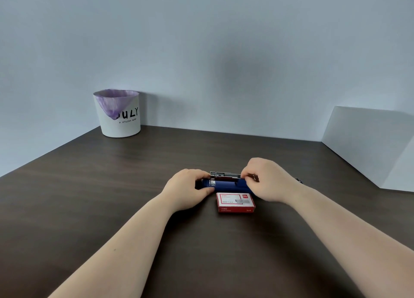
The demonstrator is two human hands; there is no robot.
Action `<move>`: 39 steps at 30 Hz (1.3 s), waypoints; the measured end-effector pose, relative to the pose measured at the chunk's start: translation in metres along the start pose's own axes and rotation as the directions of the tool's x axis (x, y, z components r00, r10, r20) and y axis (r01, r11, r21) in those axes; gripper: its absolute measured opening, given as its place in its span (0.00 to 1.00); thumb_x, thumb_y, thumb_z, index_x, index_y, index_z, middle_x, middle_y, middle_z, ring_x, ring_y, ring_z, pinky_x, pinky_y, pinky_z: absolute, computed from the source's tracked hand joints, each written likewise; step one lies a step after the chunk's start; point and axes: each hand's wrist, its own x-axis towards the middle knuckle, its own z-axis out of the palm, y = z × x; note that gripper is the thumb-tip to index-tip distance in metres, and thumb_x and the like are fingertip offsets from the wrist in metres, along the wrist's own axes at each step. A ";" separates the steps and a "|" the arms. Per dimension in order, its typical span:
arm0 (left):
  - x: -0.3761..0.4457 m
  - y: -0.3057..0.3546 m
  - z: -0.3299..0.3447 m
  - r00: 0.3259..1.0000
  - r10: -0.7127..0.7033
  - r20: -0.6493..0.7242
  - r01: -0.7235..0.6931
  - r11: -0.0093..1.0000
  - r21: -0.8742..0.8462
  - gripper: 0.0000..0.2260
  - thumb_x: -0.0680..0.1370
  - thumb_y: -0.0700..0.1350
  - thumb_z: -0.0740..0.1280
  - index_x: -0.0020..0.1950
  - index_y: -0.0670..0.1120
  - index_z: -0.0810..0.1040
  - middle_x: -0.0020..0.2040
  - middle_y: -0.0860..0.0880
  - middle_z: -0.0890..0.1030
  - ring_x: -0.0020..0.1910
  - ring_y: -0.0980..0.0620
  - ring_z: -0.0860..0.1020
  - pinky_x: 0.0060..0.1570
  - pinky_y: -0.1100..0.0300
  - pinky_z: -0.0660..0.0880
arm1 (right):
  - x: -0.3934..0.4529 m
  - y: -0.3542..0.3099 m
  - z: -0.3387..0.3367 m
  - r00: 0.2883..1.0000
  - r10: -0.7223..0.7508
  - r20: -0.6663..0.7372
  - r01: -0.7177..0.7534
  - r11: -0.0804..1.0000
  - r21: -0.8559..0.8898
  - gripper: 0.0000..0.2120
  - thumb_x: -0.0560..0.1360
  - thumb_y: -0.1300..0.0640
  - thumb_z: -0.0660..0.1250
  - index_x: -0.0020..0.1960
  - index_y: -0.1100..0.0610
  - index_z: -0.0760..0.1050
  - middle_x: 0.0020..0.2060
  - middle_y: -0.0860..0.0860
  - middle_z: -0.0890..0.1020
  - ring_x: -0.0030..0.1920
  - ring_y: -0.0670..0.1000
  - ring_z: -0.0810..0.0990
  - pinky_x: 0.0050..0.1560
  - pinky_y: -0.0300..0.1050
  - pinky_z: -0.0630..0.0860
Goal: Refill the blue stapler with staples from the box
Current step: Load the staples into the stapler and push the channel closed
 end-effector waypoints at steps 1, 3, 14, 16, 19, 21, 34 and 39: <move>0.000 0.000 0.000 1.000 0.001 0.000 -0.001 1.000 -0.004 0.15 0.73 0.53 0.67 0.59 0.54 0.77 0.57 0.54 0.82 0.58 0.51 0.76 0.60 0.52 0.73 | 0.001 -0.001 0.000 1.000 -0.010 0.013 0.010 1.000 -0.005 0.14 0.75 0.62 0.58 0.52 0.55 0.81 0.48 0.51 0.80 0.48 0.49 0.76 0.52 0.46 0.75; 0.000 0.001 0.000 1.000 0.005 -0.002 -0.005 1.000 -0.006 0.15 0.73 0.53 0.66 0.59 0.54 0.77 0.56 0.54 0.82 0.58 0.51 0.76 0.60 0.51 0.73 | 0.003 -0.004 0.001 0.999 -0.023 0.028 0.023 1.000 -0.005 0.14 0.75 0.61 0.58 0.53 0.55 0.81 0.48 0.51 0.79 0.48 0.48 0.74 0.52 0.45 0.75; -0.002 0.003 -0.002 1.000 -0.008 -0.003 0.008 1.000 0.000 0.15 0.73 0.51 0.67 0.60 0.53 0.77 0.58 0.53 0.81 0.58 0.51 0.76 0.59 0.54 0.73 | 0.016 -0.016 0.008 0.988 -0.079 0.131 0.071 0.996 0.060 0.17 0.75 0.65 0.58 0.58 0.54 0.78 0.45 0.51 0.73 0.51 0.53 0.73 0.51 0.41 0.66; -0.003 0.003 -0.002 1.000 -0.004 -0.005 0.005 1.000 0.009 0.15 0.73 0.52 0.67 0.60 0.53 0.77 0.58 0.53 0.81 0.58 0.51 0.76 0.58 0.54 0.73 | 0.017 -0.015 0.009 0.987 -0.086 0.138 0.076 0.994 0.072 0.17 0.75 0.65 0.58 0.59 0.52 0.78 0.46 0.51 0.73 0.52 0.53 0.73 0.52 0.41 0.66; -0.003 0.002 -0.002 1.000 -0.004 -0.006 0.004 1.000 0.009 0.15 0.73 0.52 0.67 0.59 0.53 0.77 0.57 0.54 0.81 0.57 0.51 0.76 0.58 0.55 0.73 | 0.014 -0.008 0.007 0.991 -0.086 0.104 0.077 0.994 0.082 0.15 0.75 0.62 0.61 0.58 0.51 0.78 0.47 0.52 0.75 0.52 0.51 0.73 0.52 0.41 0.66; -0.003 0.002 -0.002 1.000 -0.001 -0.005 0.001 1.000 0.005 0.15 0.73 0.52 0.67 0.59 0.54 0.77 0.57 0.54 0.81 0.57 0.51 0.76 0.58 0.53 0.74 | 0.009 -0.001 0.003 0.998 -0.063 0.020 0.061 0.993 0.099 0.13 0.74 0.58 0.65 0.58 0.51 0.78 0.48 0.51 0.77 0.50 0.50 0.74 0.52 0.40 0.67; -0.003 0.005 -0.002 1.000 -0.011 -0.005 0.011 1.000 -0.003 0.15 0.73 0.51 0.67 0.60 0.53 0.77 0.59 0.54 0.81 0.60 0.53 0.76 0.60 0.56 0.72 | -0.006 0.042 -0.017 0.946 0.227 0.232 -0.157 0.945 -0.286 0.16 0.71 0.38 0.64 0.55 0.43 0.75 0.52 0.47 0.77 0.61 0.53 0.67 0.56 0.54 0.65; -0.003 0.005 -0.002 1.000 -0.013 -0.008 0.013 1.000 0.002 0.16 0.73 0.51 0.67 0.60 0.52 0.77 0.59 0.54 0.80 0.61 0.52 0.75 0.61 0.56 0.71 | -0.016 0.069 -0.032 0.887 0.340 0.312 -0.305 0.939 -0.157 0.15 0.71 0.45 0.69 0.54 0.48 0.74 0.54 0.48 0.79 0.55 0.52 0.76 0.55 0.48 0.71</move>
